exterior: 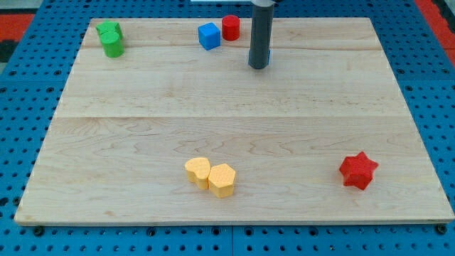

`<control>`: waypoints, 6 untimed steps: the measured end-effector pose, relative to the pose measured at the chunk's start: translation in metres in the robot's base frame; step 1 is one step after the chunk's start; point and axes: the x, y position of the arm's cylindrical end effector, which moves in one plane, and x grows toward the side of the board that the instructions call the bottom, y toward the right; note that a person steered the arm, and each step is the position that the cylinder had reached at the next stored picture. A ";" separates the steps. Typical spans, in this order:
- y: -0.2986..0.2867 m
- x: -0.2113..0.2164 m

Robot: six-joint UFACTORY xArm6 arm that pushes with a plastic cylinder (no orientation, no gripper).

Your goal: Push the triangle below the cube

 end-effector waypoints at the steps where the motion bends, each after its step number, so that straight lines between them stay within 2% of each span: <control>1: -0.006 -0.019; 2: 0.049 -0.015; 3: 0.072 -0.038; 4: -0.009 -0.054; 5: -0.046 -0.037; 6: 0.014 0.030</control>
